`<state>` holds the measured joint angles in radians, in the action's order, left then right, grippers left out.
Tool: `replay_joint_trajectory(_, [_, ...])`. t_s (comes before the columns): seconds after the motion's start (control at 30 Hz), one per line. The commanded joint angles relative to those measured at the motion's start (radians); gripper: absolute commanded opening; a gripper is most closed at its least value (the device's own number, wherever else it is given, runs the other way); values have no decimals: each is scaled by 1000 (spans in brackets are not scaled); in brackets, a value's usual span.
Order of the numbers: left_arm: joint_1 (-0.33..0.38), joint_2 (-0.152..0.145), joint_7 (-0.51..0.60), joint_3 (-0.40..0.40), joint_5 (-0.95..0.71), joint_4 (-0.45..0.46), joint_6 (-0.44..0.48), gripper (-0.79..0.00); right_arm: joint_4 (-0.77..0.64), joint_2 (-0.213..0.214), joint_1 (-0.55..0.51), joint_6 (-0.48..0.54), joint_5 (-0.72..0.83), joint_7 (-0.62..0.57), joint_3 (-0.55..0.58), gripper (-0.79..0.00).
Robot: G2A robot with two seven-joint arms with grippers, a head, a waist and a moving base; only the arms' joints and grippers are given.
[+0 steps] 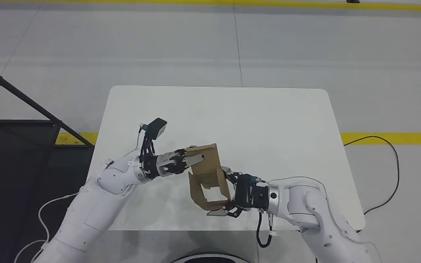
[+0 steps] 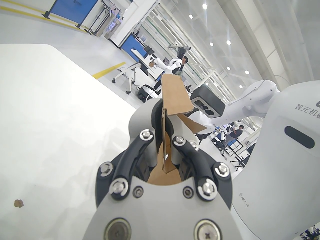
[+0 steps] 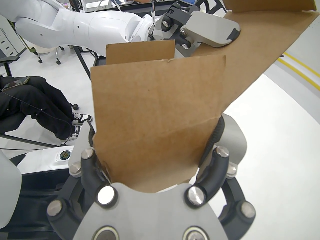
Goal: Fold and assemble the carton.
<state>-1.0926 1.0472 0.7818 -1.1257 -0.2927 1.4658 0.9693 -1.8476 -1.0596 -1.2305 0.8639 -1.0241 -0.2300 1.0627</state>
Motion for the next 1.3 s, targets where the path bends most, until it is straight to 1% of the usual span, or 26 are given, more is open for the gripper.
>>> replay_joint_trajectory(0.0, [0,0,0,0,0,0,0,-785,0,0,-1,-6,1,1,1,0])
replay_joint_trajectory(0.5, [0,0,0,0,0,0,0,-785,0,0,-1,-6,1,1,1,0])
replay_joint_trajectory(0.57, [-3,0,-7,0,4,5,-10,-785,-4,0,-8,-26,-8,2,0,0])
replay_joint_trajectory(0.67, [-16,0,-33,-5,28,24,-31,-785,-12,0,-10,-18,-28,32,3,0])
replay_joint_trajectory(0.87, [-22,0,-49,-7,44,25,-41,-785,-37,4,-34,-27,-91,87,26,0])
replay_joint_trajectory(1.27, [-22,-4,-48,-24,24,19,-51,-785,-69,14,-85,-33,-156,154,71,0])
